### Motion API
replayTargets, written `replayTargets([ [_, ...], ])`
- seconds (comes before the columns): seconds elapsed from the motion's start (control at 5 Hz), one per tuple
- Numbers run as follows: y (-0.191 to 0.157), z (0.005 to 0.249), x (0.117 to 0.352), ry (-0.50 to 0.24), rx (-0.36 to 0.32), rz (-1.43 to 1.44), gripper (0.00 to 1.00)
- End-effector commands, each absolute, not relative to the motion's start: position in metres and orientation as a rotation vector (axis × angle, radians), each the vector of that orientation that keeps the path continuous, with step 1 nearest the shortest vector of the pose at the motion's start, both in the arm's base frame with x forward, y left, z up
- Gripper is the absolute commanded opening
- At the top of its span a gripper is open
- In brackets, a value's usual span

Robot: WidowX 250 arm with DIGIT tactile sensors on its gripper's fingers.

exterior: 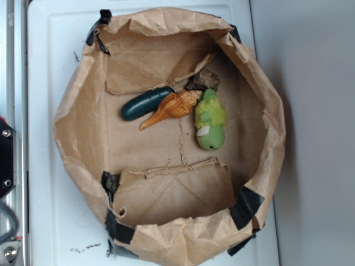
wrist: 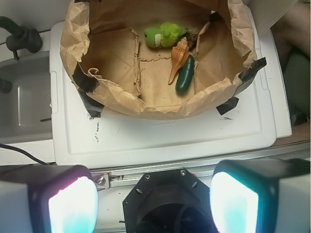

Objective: Grab the shell.

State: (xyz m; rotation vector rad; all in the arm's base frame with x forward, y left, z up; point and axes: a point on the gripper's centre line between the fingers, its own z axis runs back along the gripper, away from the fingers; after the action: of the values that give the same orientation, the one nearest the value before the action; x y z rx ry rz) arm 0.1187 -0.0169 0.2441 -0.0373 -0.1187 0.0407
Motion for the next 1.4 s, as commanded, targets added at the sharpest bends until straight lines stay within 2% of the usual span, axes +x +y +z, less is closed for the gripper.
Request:
replayTargets([
  [0.0, -0.017, 0.244, 0.119, -0.119, -0.037, 0.041, 1.0],
  [0.2, -0.021, 0.237, 0.169, -0.18, -0.036, 0.058, 1.0],
  [0.4, -0.022, 0.233, 0.219, -0.209, -0.036, 0.008, 1.0],
  [0.6, -0.017, 0.24, 0.265, -0.164, -0.019, -0.025, 1.0],
  [1.2, -0.017, 0.24, 0.265, -0.164, -0.019, -0.025, 1.0],
])
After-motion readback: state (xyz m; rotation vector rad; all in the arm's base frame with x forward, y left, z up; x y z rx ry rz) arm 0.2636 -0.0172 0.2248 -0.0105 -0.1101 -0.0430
